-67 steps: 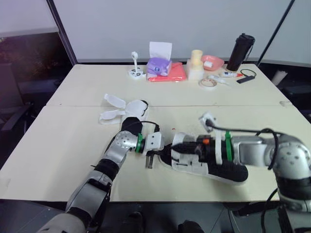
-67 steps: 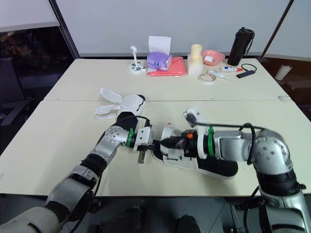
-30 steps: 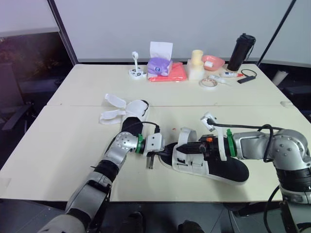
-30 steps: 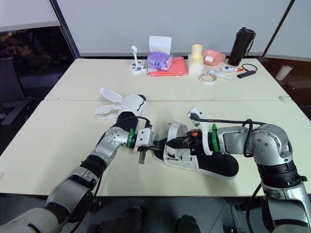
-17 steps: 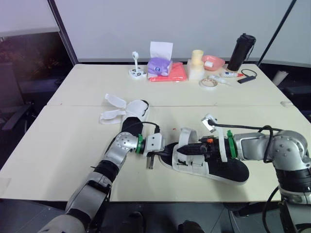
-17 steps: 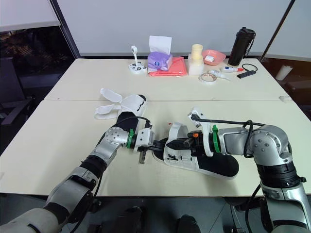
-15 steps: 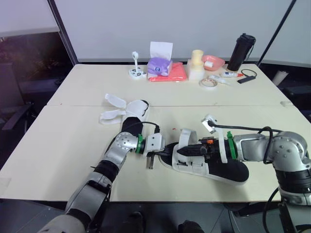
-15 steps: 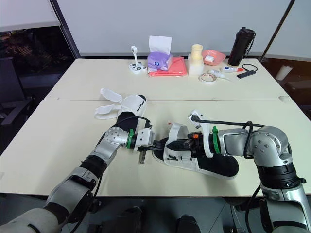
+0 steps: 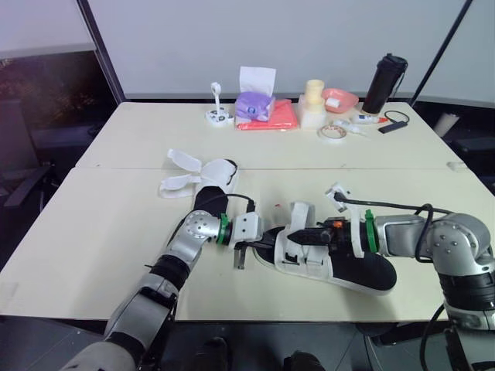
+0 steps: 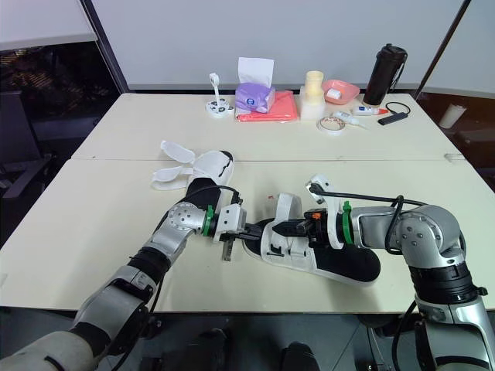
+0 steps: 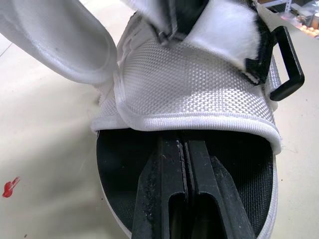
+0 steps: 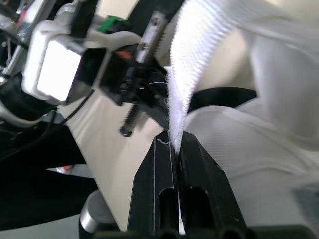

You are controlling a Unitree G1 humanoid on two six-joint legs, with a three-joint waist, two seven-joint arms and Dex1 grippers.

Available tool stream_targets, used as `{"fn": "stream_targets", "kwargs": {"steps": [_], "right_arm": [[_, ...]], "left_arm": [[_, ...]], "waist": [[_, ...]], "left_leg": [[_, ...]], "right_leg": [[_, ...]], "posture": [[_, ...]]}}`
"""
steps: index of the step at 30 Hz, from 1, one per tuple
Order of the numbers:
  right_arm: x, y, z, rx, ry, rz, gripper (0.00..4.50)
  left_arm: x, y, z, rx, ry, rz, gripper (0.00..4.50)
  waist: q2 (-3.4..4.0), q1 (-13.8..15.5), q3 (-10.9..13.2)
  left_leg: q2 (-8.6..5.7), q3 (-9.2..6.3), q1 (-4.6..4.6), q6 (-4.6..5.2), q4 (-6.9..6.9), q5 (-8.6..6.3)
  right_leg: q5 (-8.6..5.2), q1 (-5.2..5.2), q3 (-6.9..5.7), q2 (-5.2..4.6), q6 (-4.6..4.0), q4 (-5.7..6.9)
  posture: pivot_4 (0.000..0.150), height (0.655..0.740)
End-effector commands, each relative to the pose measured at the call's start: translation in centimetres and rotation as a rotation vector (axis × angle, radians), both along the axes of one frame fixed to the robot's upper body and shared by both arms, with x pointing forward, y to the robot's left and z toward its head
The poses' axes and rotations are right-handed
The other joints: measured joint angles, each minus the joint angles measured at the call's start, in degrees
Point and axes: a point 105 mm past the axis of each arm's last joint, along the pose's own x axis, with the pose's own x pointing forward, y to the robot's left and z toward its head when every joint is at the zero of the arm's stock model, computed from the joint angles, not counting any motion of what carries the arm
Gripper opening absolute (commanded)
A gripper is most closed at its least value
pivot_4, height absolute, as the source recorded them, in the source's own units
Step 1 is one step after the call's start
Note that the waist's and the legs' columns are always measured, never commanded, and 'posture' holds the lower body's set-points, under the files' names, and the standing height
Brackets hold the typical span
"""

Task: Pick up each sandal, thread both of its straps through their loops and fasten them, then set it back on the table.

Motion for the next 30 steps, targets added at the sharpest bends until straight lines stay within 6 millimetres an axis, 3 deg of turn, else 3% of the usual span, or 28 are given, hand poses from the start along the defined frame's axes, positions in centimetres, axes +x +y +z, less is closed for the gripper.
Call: {"fn": "stream_targets", "kwargs": {"steps": [1, 5, 17, 30], "right_arm": [[0.3, -0.1, 0.5, -0.024, -0.027, 0.009, 0.07], [0.2, -0.1, 0.2, -0.041, -0.028, 0.023, 0.07], [-0.8, 1.1, 3.2, 0.061, -0.048, 0.115, 0.07], [-1.5, 1.7, 2.4, 0.057, -0.032, 0.131, 0.07]], "left_arm": [[-1.3, -0.1, -3.4, 0.124, 0.069, -0.031, 0.0], [-1.2, -0.2, -3.3, 0.12, 0.067, -0.029, 0.0], [-1.2, -0.2, -3.3, 0.12, 0.063, -0.029, 0.0], [-1.3, -0.2, -3.3, 0.119, 0.059, -0.032, 0.0]], "waist": [[0.0, 0.0, 0.0], [0.0, 0.02, 0.0], [0.0, 0.02, 0.0], [0.0, 0.02, 0.0]], "left_leg": [[0.0, -0.01, 0.0, 0.0, 0.0, 0.0], [0.0, -0.01, 0.0, 0.0, 0.0, 0.0], [0.0, -0.03, -0.01, 0.0, 0.0, 0.0], [0.0, -0.03, -0.02, -0.01, -0.01, 0.0]], "right_leg": [[0.0, 0.0, 0.0, 0.0, 0.0, 0.0], [0.0, 0.0, 0.0, 0.0, 0.0, 0.0], [0.0, -0.01, -0.01, -0.01, 0.0, -0.01], [0.0, -0.04, -0.01, -0.02, 0.0, -0.02]], "posture": [[0.15, 0.74], [0.15, 0.74], [0.15, 0.74], [0.15, 0.74]]}}
